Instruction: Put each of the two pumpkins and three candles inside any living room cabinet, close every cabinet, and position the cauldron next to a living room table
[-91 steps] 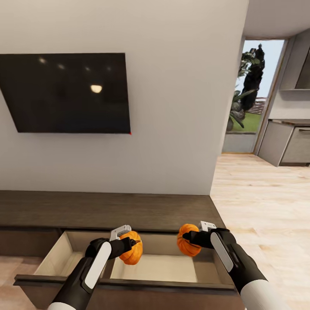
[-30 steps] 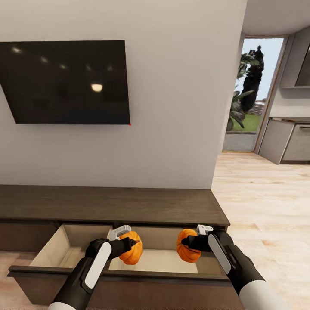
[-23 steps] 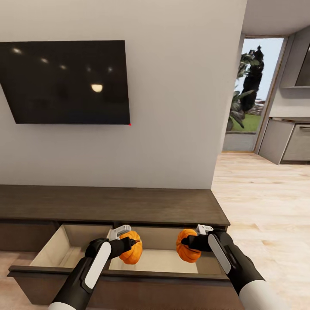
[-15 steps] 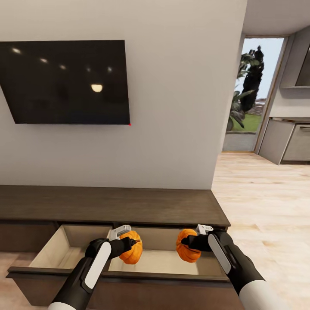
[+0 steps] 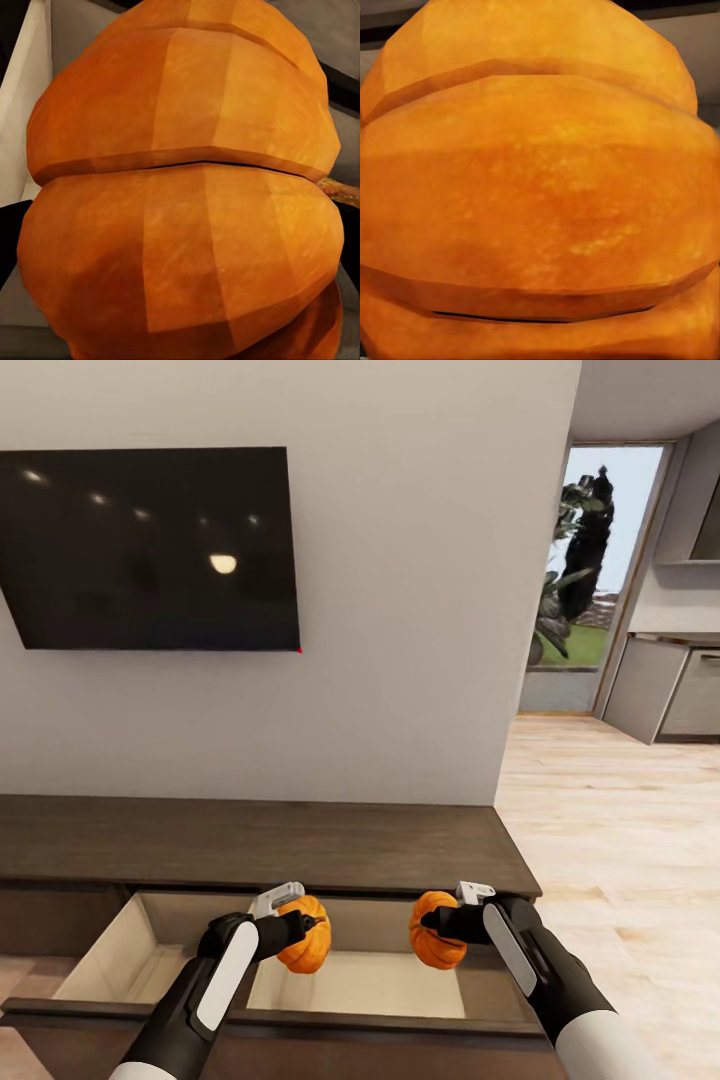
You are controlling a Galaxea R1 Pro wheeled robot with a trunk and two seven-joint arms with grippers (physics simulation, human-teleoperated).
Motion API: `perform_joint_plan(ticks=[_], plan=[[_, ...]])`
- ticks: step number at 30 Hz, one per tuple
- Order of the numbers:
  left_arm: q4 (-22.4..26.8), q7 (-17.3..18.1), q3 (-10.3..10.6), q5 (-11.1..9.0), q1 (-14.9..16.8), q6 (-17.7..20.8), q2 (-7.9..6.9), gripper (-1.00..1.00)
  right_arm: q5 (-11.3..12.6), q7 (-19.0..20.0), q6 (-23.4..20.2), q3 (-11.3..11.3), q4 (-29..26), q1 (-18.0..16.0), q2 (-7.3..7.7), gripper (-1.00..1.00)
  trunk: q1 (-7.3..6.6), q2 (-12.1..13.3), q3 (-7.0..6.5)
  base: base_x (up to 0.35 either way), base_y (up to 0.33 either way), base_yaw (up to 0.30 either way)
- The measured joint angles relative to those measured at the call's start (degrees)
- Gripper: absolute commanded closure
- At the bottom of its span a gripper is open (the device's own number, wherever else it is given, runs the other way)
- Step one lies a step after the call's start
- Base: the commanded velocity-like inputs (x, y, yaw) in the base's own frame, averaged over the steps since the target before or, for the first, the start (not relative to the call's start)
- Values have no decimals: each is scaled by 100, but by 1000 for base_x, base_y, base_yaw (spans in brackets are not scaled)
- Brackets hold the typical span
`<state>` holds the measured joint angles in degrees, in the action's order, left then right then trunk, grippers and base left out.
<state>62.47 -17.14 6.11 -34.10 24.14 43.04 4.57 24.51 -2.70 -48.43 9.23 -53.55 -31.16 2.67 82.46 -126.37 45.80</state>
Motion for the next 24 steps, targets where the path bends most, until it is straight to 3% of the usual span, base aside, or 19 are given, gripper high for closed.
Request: perform_joint_plan(ticks=[6,20,24], plan=[[3,0,0,0,0,0,0,100,30,5,-10,0,-1,0,1,100,1,0,0,6,0,0],[-19,-34,36,40,0,-142,17,100,-9,-15,14,29,1,1,-22,100,308,-560,251,0,0,0],[-12,-71,48,64,0,-161,24,100,-9,-28,31,271,-7,2,-112,100,396,-720,323,0,0,0]])
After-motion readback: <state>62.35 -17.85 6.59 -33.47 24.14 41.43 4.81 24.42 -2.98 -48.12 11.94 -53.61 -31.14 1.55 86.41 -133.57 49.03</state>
